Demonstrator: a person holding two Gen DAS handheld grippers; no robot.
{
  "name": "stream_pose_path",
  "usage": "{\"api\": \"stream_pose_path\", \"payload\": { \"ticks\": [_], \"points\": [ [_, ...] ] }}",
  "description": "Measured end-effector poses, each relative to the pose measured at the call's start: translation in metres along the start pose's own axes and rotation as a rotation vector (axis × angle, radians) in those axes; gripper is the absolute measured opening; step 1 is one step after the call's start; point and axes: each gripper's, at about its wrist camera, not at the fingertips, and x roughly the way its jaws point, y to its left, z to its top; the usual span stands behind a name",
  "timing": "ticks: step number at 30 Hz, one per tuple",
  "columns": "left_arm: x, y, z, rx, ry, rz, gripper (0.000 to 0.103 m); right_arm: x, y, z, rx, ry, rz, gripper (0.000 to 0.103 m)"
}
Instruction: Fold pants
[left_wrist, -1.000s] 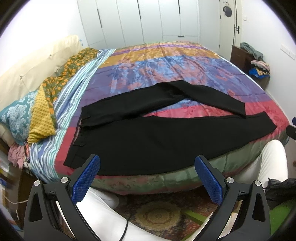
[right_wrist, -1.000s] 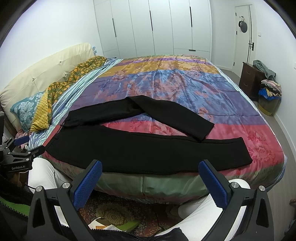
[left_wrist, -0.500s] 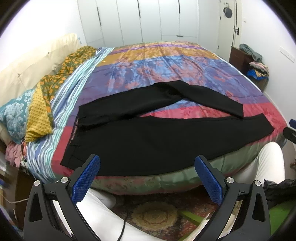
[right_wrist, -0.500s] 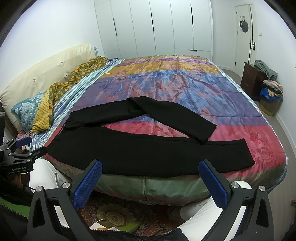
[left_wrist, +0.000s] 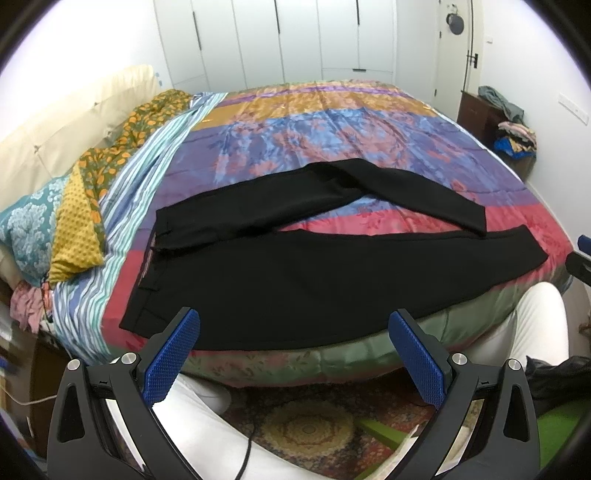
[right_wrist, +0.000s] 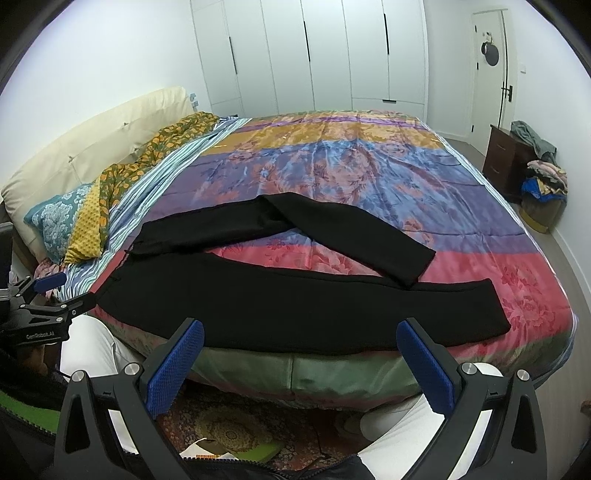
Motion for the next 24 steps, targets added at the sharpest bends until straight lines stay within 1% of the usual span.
{"api": "stream_pose_path", "payload": {
  "ticks": [8,13,24],
  "points": [
    [0.0033,-0.0024,0.0005,0.017,-0.004,0.010,0.102,0.0042,0.0049,-0.0005,-0.005,0.008,0.003,0.103],
    [0.0009,-0.0059,0.0012,0.032,-0.020,0.024,0.102,0.0047,0.0060,-0.0030,-0.013,-0.001,0.004,0.103],
    [0.0018,-0.0055,0.0002,0.040,-0.021,0.021,0.102,0.0030,0.0044,-0.0063,-0.007,-0.004,0.017,0.103]
  ]
}}
